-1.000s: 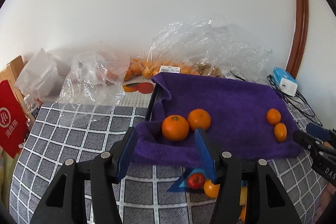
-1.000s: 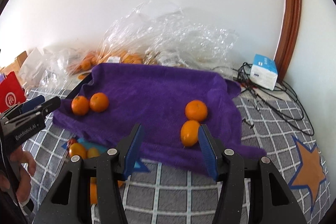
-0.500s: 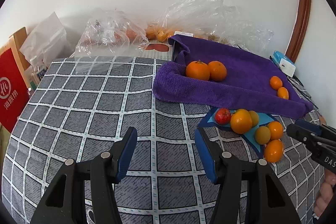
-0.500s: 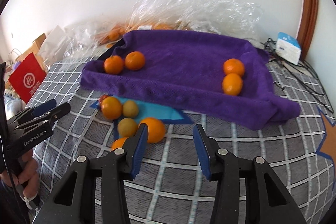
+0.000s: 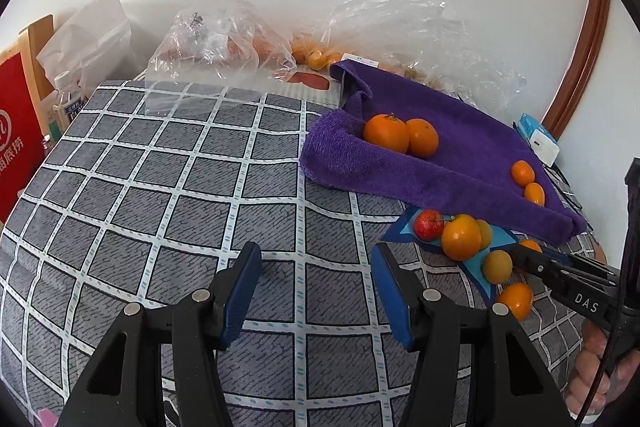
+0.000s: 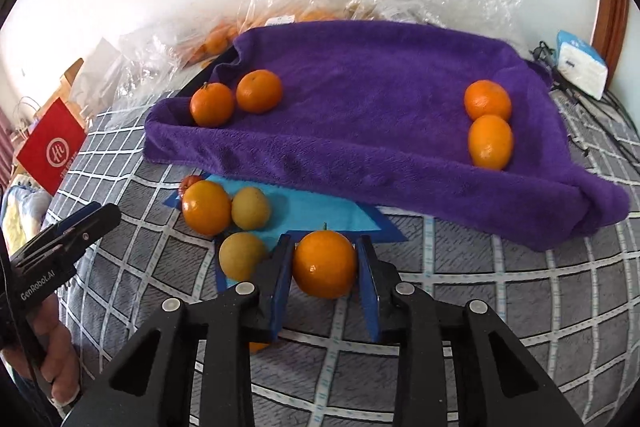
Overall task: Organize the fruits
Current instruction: 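Grasp a round orange with the right tool while the left tool moves to the red fruit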
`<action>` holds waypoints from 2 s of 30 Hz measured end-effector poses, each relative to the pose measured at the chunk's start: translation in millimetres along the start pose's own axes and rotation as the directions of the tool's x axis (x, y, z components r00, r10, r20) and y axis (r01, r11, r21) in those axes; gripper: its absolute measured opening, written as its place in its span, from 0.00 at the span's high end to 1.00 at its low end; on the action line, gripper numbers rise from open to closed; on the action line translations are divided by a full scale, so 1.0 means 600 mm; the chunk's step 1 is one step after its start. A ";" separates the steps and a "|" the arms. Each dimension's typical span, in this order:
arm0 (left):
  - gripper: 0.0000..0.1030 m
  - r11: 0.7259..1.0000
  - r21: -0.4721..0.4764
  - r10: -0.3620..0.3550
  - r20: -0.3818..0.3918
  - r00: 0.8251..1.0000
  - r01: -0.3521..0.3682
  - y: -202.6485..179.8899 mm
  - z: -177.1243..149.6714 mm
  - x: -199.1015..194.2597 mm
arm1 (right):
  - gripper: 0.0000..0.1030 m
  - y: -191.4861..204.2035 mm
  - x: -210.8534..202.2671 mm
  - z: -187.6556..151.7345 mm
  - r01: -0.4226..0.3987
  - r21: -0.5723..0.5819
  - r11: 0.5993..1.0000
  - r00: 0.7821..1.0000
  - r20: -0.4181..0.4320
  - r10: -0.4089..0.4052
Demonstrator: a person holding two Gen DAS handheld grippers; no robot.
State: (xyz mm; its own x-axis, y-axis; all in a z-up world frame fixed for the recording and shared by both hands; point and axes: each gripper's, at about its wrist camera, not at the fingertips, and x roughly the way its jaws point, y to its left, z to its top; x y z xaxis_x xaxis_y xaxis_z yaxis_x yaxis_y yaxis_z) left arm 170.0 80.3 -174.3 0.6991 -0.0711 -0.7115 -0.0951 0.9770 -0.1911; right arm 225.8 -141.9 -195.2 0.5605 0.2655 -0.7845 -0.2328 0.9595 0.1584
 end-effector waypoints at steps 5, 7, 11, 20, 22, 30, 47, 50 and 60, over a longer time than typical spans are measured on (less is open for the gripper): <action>0.47 1.000 -0.007 0.003 -0.017 1.000 -0.003 0.003 0.001 0.006 | 0.70 -0.035 -0.036 -0.019 0.140 -0.023 0.990 0.988 0.060 -0.139; 0.47 1.000 0.002 0.008 -0.022 1.000 -0.008 0.000 0.001 0.008 | 0.70 -0.056 -0.042 -0.029 0.153 -0.014 0.988 0.987 0.047 -0.152; 0.47 1.000 0.004 0.021 -0.033 0.999 -0.021 0.000 0.002 0.012 | 0.70 -0.094 -0.039 -0.038 0.129 0.042 0.991 0.991 0.017 -0.130; 0.42 0.999 -0.018 0.034 -0.052 0.998 -0.035 0.007 0.000 0.019 | 0.69 -0.098 -0.035 -0.046 0.128 0.044 0.991 0.991 0.040 -0.130; 0.35 1.000 -0.007 0.023 -0.056 0.998 -0.023 0.005 0.000 0.020 | 0.69 -0.101 -0.036 -0.047 0.118 0.050 0.992 0.992 0.041 -0.120; 0.28 0.999 0.040 0.034 -0.078 0.996 -0.031 -0.006 -0.004 0.020 | 0.69 -0.104 -0.041 -0.050 0.104 0.061 0.993 0.993 0.054 -0.107; 0.48 0.982 0.188 -0.007 -0.116 0.993 0.029 -0.116 0.030 0.070 | 0.70 -0.097 -0.041 -0.051 0.132 0.032 0.991 0.989 0.057 -0.133; 0.49 0.982 0.183 -0.019 -0.107 0.994 0.039 -0.127 0.033 0.076 | 0.70 -0.095 -0.041 -0.051 0.135 0.027 0.990 0.989 0.056 -0.136; 0.78 0.981 0.185 -0.042 -0.105 0.994 0.061 -0.140 0.038 0.089 | 0.70 -0.094 -0.041 -0.051 0.137 0.022 0.990 0.989 0.054 -0.138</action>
State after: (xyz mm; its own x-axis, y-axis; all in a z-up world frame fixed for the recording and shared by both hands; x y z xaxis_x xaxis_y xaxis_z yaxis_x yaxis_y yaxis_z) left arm 231.5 -1.0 -180.8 0.6239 -0.1333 -0.7700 0.0806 0.9911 -0.1062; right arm 201.1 -205.2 -203.3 0.6297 0.1354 -0.7650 -0.1365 0.9887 0.0627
